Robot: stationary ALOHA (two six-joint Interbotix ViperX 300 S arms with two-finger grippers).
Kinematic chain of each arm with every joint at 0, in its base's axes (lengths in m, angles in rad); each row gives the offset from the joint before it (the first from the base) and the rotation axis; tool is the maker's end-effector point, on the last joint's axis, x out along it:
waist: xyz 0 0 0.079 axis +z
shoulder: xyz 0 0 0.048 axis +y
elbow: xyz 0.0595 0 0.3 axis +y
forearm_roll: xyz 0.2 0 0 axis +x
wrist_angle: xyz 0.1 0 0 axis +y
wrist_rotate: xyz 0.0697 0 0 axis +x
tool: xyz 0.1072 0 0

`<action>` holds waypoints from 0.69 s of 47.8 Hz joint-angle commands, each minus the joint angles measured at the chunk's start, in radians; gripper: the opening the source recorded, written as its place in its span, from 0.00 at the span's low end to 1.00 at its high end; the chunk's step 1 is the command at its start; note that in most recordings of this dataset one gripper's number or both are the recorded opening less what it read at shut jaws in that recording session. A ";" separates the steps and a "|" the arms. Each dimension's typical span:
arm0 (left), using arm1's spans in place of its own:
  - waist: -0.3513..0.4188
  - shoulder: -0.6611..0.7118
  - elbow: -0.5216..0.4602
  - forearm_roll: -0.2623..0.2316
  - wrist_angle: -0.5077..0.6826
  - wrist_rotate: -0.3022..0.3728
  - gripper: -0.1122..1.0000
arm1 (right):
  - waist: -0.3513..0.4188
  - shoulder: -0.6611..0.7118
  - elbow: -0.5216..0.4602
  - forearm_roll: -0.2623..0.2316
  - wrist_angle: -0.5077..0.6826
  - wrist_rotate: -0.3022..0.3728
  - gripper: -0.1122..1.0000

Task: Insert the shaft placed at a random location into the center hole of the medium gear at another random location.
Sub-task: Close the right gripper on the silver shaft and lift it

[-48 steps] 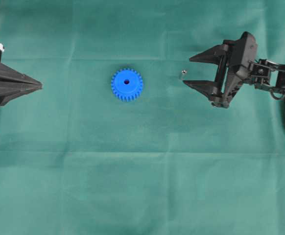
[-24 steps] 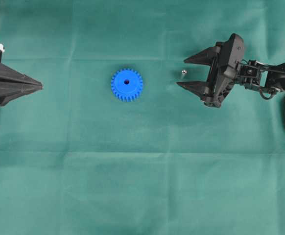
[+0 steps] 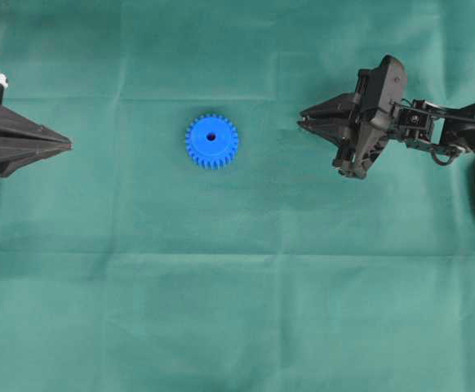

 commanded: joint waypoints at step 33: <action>-0.002 0.006 -0.017 0.002 0.002 -0.002 0.10 | -0.005 -0.305 -0.058 -0.012 0.288 -0.015 0.22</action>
